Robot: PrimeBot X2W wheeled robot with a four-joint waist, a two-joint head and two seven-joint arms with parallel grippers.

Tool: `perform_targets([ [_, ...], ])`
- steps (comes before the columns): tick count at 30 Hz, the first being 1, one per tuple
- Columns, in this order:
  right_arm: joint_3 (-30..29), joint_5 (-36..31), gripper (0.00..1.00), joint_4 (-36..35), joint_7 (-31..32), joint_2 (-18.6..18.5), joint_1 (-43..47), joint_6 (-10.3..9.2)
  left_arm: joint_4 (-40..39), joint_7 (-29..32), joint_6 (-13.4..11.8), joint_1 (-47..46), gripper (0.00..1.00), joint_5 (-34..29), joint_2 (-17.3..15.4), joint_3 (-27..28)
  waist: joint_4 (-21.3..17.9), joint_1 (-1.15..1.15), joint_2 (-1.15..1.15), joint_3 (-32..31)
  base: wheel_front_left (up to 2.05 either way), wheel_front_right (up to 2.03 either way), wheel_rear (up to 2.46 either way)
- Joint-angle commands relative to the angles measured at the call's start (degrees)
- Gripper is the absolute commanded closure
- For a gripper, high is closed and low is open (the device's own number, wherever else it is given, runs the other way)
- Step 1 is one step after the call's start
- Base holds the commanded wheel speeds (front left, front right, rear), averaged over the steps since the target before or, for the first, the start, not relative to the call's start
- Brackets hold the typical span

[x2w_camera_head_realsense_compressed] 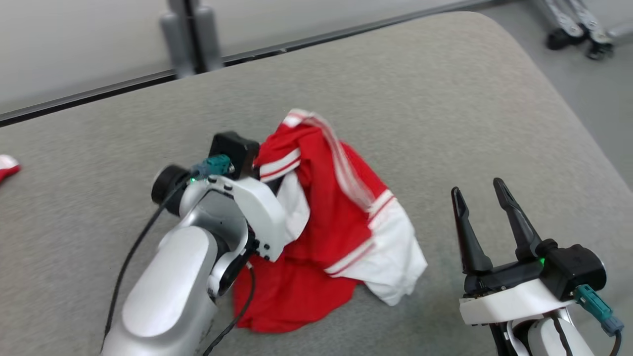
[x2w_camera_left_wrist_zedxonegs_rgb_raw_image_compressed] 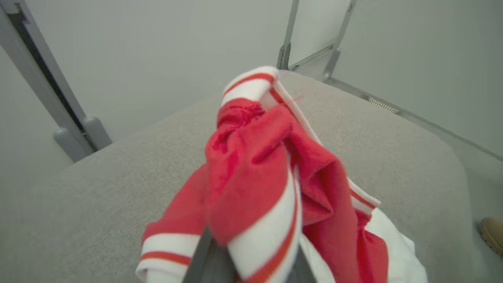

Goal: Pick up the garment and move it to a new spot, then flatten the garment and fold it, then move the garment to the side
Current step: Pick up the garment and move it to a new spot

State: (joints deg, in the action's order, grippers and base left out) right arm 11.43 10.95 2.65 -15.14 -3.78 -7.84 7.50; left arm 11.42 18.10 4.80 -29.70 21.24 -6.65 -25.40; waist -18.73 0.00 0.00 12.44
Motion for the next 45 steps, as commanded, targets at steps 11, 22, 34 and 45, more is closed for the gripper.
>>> perform_targets([
  [11,-1.4,-1.1,0.0,-0.4,0.0,0.2,1.6,-0.01,22.0,-20.6,0.2,-1.0,0.0,3.0,3.5,-3.3,-2.0,0.0,0.0,-1.4,0.0,0.0,0.0],
  [22,-5.2,-3.1,0.0,-1.5,0.0,-3.7,6.2,-0.01,5.2,-32.2,-8.5,21.0,0.0,7.2,0.3,1.8,9.2,0.0,0.0,-10.7,0.0,0.0,0.0],
  [34,-11.5,-3.7,0.0,2.4,0.0,-2.2,13.5,-0.01,-3.2,-33.3,-10.8,40.8,0.0,0.8,-2.3,16.7,19.0,0.0,0.0,-15.3,0.0,0.0,0.0],
  [45,-13.8,-4.4,0.0,4.1,0.0,-1.1,16.2,-0.01,-3.9,-33.4,-4.7,45.5,0.0,-5.1,1.7,26.4,20.9,0.0,0.0,-16.4,0.0,0.0,0.0],
])
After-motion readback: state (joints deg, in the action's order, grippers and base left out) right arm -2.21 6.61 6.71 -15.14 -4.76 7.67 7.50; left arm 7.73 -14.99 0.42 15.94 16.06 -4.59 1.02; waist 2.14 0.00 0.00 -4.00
